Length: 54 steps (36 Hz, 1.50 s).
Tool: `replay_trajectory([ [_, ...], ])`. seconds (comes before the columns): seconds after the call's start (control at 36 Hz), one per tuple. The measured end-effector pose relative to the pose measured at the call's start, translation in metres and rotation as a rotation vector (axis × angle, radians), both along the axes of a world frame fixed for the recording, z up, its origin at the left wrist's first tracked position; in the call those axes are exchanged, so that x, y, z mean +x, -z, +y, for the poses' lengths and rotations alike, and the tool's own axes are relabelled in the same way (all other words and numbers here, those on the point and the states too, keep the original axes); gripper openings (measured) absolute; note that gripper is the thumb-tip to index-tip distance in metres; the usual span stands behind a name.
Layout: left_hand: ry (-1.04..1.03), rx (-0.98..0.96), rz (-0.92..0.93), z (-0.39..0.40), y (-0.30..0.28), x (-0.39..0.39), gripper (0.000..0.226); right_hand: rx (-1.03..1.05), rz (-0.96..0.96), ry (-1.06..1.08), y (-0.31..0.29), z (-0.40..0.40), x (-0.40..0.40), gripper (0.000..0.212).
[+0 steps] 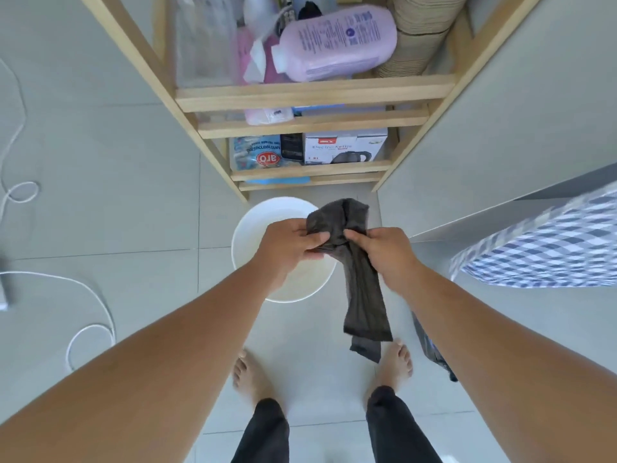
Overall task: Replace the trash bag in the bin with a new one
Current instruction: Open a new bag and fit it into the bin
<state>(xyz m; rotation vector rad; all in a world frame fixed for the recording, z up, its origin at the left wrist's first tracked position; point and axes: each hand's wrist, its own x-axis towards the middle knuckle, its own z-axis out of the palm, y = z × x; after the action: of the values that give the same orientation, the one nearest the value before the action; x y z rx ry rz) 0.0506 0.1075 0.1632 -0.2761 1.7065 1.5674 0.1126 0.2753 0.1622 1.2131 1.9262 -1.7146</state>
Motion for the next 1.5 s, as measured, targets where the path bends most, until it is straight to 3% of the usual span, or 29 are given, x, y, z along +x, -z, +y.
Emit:
replay_trajectory([
  [0.03, 0.030, -0.062, 0.031, -0.002, -0.001, 0.000, 0.003, 0.022, -0.005, 0.008, 0.000, -0.003, -0.001, 0.041],
  [0.11, 0.068, -0.222, 0.108, -0.010, 0.002, 0.001, 0.037, -0.001, -0.051, -0.009, 0.001, -0.013, -0.002, 0.034],
  [0.19, 0.063, -0.358, 0.144, -0.015, 0.005, 0.002, 0.055, -0.074, -0.064, -0.056, 0.005, -0.020, -0.001, 0.016],
  [0.25, 0.014, -0.347, 0.096, -0.022, 0.008, 0.002, 0.054, -0.085, -0.072, -0.064, 0.001, -0.023, -0.001, 0.018],
  [0.33, 0.033, -0.274, 0.015, -0.033, 0.010, 0.002, 0.048, 0.061, -0.129, -0.077, -0.006, -0.023, -0.004, 0.040],
  [0.42, 0.117, -0.267, 0.070, -0.046, 0.009, 0.002, 0.057, 0.087, -0.117, -0.039, -0.011, -0.023, -0.009, 0.036],
  [0.53, 0.232, -0.243, 0.127, -0.059, 0.001, -0.002, 0.039, -0.079, -0.090, 0.159, -0.017, -0.020, -0.017, 0.031],
  [0.67, 0.489, -0.345, 0.164, -0.072, -0.006, -0.007, 0.021, -0.537, 0.047, 0.561, -0.021, -0.009, -0.032, 0.028],
  [0.72, 0.523, -0.380, 0.140, -0.076, -0.007, -0.007, 0.016, -0.551, 0.096, 0.504, -0.025, -0.010, -0.039, 0.024],
  [0.78, 0.418, -0.407, 0.114, -0.077, -0.008, -0.008, 0.040, -0.529, 0.070, 0.422, -0.028, -0.013, -0.041, 0.022],
  [0.83, 0.258, -0.402, 0.008, -0.076, -0.009, -0.009, 0.048, -0.402, -0.008, 0.315, -0.025, -0.017, -0.039, 0.027],
  [0.92, 0.115, -0.376, -0.108, -0.073, -0.010, -0.008, 0.032, -0.193, -0.086, 0.202, -0.012, -0.022, -0.030, 0.027],
  [1.0, 0.133, -0.311, -0.095, -0.075, -0.006, -0.007, 0.023, -0.136, -0.125, 0.150, 0.000, -0.024, -0.018, 0.028],
  [1.11, 0.160, -0.235, -0.088, -0.079, -0.003, -0.003, 0.017, -0.219, -0.146, 0.030, 0.003, -0.037, 0.001, 0.044],
  [1.31, 0.162, -0.195, -0.037, -0.063, -0.003, 0.006, 0.027, -0.530, -0.167, 0.023, 0.003, -0.061, 0.012, 0.021],
  [1.42, 0.257, -0.199, 0.011, -0.055, -0.005, 0.010, 0.016, -0.488, -0.151, 0.055, 0.008, -0.069, 0.005, 0.014],
  [1.5, 0.227, -0.146, -0.020, -0.054, -0.005, 0.012, 0.019, -0.493, -0.091, 0.117, 0.012, -0.067, 0.000, 0.034],
])
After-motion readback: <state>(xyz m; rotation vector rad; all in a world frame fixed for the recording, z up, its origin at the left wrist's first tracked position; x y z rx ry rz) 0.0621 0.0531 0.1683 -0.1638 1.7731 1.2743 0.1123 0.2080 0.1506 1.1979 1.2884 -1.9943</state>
